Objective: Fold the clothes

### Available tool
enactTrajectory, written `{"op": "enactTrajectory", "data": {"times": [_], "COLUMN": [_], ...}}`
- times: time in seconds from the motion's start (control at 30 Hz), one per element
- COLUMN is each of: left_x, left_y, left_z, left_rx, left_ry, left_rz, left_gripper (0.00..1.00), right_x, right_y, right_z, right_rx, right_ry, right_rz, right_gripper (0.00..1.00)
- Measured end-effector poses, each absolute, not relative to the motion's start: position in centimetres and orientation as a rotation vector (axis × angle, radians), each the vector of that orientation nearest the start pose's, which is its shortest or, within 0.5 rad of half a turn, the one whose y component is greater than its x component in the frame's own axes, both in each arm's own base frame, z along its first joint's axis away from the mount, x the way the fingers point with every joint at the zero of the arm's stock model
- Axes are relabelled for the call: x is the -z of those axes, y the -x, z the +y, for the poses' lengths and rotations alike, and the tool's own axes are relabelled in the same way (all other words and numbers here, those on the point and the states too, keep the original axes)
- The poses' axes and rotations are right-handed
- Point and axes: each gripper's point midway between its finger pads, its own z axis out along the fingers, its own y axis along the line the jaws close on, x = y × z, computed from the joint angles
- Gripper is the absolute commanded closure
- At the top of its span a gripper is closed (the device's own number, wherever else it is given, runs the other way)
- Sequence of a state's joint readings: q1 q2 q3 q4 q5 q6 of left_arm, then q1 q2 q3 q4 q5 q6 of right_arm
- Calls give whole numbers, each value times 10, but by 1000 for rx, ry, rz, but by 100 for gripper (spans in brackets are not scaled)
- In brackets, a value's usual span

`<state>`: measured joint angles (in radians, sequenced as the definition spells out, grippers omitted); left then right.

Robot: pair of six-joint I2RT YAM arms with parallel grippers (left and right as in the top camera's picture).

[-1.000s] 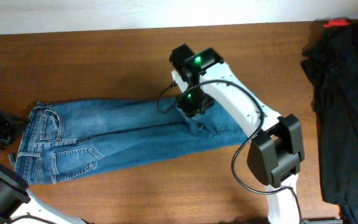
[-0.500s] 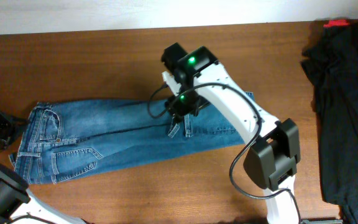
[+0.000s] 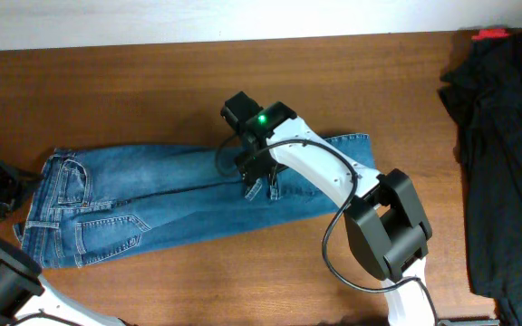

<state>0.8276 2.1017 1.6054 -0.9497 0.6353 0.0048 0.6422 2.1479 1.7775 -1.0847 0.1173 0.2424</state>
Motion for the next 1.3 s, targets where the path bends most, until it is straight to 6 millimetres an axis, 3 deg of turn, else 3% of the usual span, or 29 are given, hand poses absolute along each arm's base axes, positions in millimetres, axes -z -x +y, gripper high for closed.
{"op": "enactTrajectory", "data": {"times": [0.27, 0.33, 0.43, 0.6, 0.73, 0.97, 1.07, 1.17, 1.3], "left_x": [-67, -67, -67, -67, -67, -67, -67, -67, -66], "left_y": [-362, -362, -363, -364, -364, -364, -364, -364, -364], "left_z": [243, 243, 242, 241, 240, 240, 240, 240, 240], "left_rx": [738, 738, 738, 740, 741, 741, 741, 740, 739], "left_ry": [1021, 1020, 1018, 1013, 1011, 1011, 1011, 1011, 1011], "left_rz": [2477, 2478, 2479, 2482, 2483, 2483, 2483, 2483, 2483], "left_gripper": [79, 79, 79, 79, 79, 79, 79, 79, 79], "right_x": [-42, -37, -27, -15, -15, -15, -20, -32, -67], "right_y": [-366, -366, -366, -366, -366, -364, -361, -364, -384], "right_z": [243, 243, 241, 238, 238, 237, 228, 221, 226], "right_rx": [120, 127, 150, 176, 166, 170, 239, 303, 305], "right_ry": [557, 558, 560, 555, 551, 556, 563, 562, 531], "right_rz": [2924, 2931, 2946, 2966, 2971, 2975, 2991, 2981, 2907], "right_gripper": [13, 18, 29, 63, 96, 96, 96, 96, 96]}}
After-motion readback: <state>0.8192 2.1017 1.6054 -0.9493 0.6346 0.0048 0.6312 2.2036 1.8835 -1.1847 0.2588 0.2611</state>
